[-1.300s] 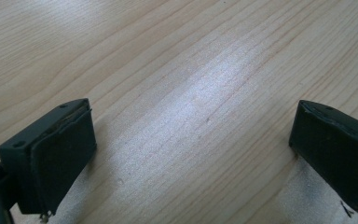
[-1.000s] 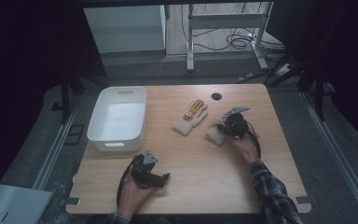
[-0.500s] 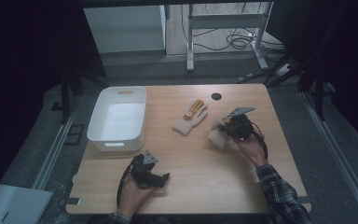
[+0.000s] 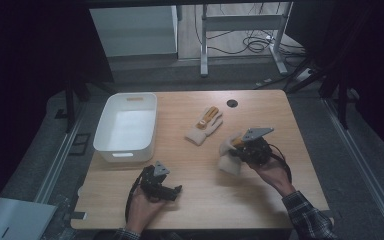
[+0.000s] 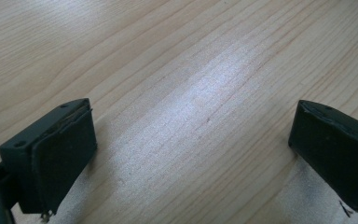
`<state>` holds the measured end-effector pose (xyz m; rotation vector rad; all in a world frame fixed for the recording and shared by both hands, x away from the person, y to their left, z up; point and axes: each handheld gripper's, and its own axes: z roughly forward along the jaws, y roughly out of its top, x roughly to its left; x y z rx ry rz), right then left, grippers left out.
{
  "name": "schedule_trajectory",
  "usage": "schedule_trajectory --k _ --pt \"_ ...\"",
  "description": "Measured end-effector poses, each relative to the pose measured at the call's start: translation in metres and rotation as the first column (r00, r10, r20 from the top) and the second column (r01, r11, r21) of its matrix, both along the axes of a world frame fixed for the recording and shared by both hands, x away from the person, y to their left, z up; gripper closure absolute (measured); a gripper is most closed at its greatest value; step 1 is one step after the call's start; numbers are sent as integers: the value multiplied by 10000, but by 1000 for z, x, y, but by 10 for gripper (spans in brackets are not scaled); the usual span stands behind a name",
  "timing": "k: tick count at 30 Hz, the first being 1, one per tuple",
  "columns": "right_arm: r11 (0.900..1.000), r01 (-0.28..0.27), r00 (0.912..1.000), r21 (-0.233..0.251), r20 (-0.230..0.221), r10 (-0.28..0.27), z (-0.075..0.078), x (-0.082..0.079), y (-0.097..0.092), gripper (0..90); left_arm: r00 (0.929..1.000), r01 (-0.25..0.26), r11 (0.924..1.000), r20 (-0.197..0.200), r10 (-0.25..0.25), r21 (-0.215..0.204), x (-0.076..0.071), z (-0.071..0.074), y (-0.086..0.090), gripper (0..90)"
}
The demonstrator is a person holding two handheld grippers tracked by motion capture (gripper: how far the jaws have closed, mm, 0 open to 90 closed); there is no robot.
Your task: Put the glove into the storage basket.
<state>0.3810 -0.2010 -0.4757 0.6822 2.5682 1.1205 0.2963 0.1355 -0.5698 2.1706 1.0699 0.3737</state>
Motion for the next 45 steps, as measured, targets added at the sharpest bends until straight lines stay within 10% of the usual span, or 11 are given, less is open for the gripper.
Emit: schedule_trajectory --k 12,17,24,45 --pt "9861 -1616 9862 -395 -435 1598 -36 -32 26 795 10000 3 10000 -5 -3 2 0 0 0 9" --pt "9840 -1737 9834 -405 -611 1711 -52 -32 32 623 10000 8 10000 -5 -8 13 0 0 0 9" --pt "9911 -1329 9897 -72 -545 1323 -43 -28 26 413 10000 9 10000 -5 -9 15 0 0 0 9" --pt "9973 545 9956 502 -789 -504 -36 18 5 510 10000 -1 10000 0 1 2 0 0 0 10"
